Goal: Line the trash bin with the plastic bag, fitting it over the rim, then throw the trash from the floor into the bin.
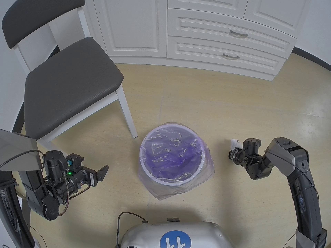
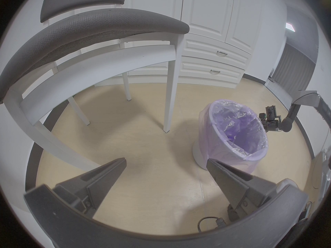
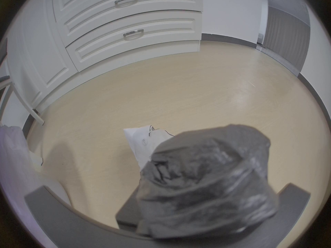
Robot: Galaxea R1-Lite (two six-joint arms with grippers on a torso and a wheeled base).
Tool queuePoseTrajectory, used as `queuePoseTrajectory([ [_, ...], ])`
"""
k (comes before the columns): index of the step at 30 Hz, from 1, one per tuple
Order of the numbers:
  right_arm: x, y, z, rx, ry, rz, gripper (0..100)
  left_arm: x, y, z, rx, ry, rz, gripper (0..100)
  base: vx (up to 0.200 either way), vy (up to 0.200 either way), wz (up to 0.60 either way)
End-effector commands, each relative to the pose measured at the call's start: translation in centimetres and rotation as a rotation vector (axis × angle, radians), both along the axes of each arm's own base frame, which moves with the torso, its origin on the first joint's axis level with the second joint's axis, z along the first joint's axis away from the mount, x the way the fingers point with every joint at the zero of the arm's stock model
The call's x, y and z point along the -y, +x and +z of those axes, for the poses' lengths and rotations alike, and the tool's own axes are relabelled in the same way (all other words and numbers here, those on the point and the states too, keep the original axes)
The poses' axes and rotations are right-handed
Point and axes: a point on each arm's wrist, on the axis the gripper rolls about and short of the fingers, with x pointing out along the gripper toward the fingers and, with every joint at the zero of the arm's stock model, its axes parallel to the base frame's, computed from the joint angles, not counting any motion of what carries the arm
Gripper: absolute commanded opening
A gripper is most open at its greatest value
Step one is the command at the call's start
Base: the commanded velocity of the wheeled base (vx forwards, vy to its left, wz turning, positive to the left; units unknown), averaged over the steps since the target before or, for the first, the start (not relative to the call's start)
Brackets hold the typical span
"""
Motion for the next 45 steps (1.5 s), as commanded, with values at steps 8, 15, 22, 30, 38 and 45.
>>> queuePoseTrajectory([
  [8, 1.2, -7.8, 12.6, -0.026, -0.101, 0.146, 0, -0.1, -1.0, 2.1, 0.063, -0.011, -0.004, 100, 0.000, 0.000, 0.00],
  [15, 1.1, -14.8, 18.0, -0.034, -0.298, 0.248, 0, -0.2, -1.4, 2.9, 0.089, -0.013, -0.005, 100, 0.000, 0.000, 0.00],
  [22, -0.6, -21.0, 22.4, 0.060, -0.382, 0.340, 0, -0.2, -1.7, 3.5, 0.105, -0.016, -0.006, 100, 0.000, 0.000, 0.00],
  [30, -2.3, -28.0, 25.4, 0.220, -0.471, 0.477, 0, -0.1, -2.2, 4.1, 0.125, -0.020, -0.012, 100, 0.000, 0.000, 0.00],
  [38, -4.9, -33.2, 26.9, 0.359, -0.398, 0.688, 0, 0.1, -2.6, 4.5, 0.139, -0.021, -0.022, 100, 0.000, 0.000, 0.00],
  [45, -7.5, -35.3, 28.5, 0.396, -0.196, 0.821, 0, 0.1, -2.9, 5.2, 0.165, -0.026, -0.028, 100, 0.000, 0.000, 0.00],
])
